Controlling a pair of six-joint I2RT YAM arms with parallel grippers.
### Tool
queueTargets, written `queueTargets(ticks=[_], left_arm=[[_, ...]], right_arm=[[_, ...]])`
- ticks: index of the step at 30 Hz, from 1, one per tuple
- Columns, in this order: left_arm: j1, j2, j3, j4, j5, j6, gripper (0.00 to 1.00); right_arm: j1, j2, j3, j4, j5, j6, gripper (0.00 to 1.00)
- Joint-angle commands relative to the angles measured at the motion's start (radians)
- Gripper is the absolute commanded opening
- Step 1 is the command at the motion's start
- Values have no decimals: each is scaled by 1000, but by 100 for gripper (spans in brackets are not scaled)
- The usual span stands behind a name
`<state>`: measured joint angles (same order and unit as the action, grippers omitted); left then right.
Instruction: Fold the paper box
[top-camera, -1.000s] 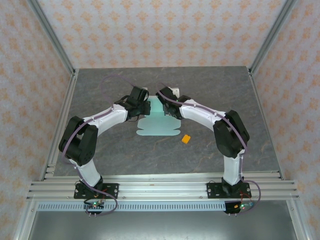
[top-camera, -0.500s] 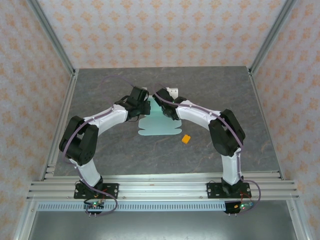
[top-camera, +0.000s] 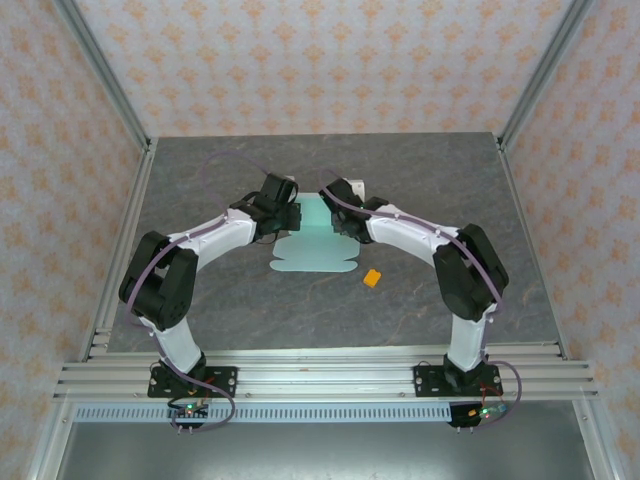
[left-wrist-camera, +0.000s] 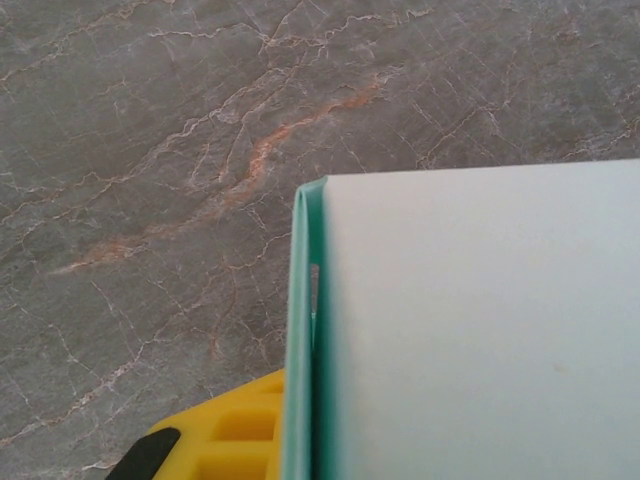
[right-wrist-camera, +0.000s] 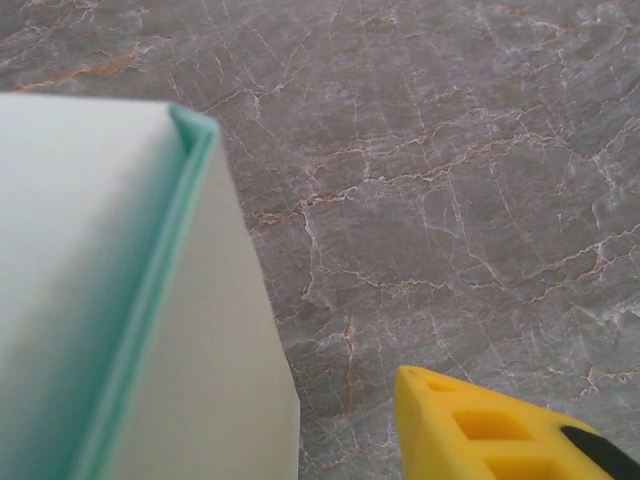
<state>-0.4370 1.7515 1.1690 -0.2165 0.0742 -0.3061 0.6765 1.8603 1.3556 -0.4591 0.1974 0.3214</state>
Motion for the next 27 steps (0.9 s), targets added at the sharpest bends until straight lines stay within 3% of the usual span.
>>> queueTargets(ticks=[1, 15, 27], left_arm=[[8, 0, 32, -13, -9, -3, 6], [8, 5, 31, -16, -7, 1, 6], [8, 13, 42, -63, -4, 33, 7]], right_arm=[[-17, -43, -27, -42, -41, -15, 44], [-17, -69, 6, -2, -172, -58, 57], [-38, -235, -21, -33, -254, -122, 65]])
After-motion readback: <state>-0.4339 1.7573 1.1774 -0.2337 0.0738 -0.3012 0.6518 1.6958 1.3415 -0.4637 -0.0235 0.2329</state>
